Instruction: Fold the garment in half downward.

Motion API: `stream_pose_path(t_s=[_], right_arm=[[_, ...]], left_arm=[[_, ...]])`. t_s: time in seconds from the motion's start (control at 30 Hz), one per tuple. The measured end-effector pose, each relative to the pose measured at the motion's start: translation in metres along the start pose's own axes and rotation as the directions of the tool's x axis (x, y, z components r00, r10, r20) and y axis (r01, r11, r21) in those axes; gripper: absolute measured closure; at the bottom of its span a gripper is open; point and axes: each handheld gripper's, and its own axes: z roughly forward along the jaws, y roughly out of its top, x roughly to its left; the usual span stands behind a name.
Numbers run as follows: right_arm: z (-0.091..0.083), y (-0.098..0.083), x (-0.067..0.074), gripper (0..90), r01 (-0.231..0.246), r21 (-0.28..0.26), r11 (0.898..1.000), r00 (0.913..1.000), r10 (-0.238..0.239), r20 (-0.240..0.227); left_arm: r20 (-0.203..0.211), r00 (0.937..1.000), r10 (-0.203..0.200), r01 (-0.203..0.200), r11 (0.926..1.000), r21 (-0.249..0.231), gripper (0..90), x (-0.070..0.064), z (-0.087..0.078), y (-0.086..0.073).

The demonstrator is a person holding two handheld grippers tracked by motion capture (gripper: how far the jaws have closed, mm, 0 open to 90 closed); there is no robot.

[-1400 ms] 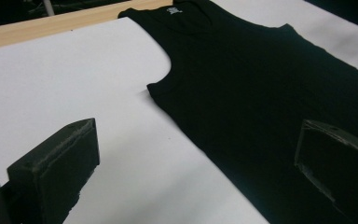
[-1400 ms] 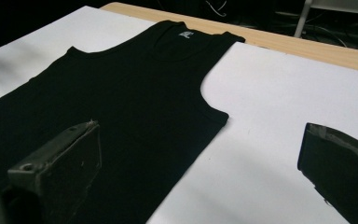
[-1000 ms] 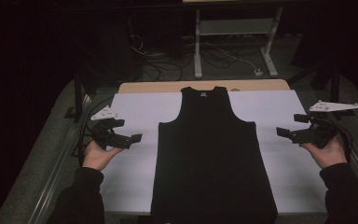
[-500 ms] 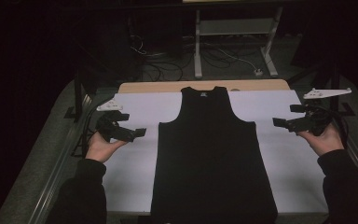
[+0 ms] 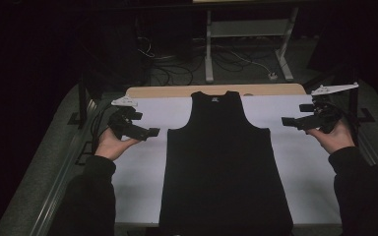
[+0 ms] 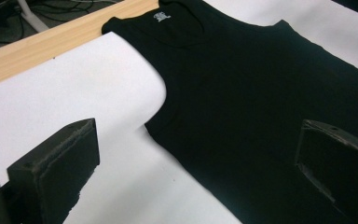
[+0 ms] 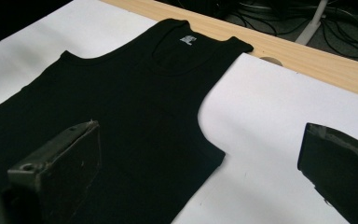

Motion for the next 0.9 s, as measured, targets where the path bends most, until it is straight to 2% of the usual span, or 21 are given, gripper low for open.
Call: stream_pose_path(t_s=[0.2,0.63,0.9], right_arm=[[0.009,0.005,-0.006,0.0,-0.003,0.025,1.0,1.0,0.003,0.005],[0.018,0.015,-0.019,0.0,-0.029,0.02,0.999,0.9995,0.029,0.008],[0.028,0.014,-0.026,0.0,-0.041,0.028,0.999,0.9992,0.04,0.006]], left_arm=[[0.01,0.9999,-0.011,0.011,0.9999,-0.011,0.0,0.004,0.008,0.007],[0.017,0.9984,-0.054,0.054,0.9985,-0.008,0.0,0.02,0.025,0.01],[0.012,0.9944,-0.105,0.105,0.9943,-0.021,0.0,0.033,0.034,0.007]])
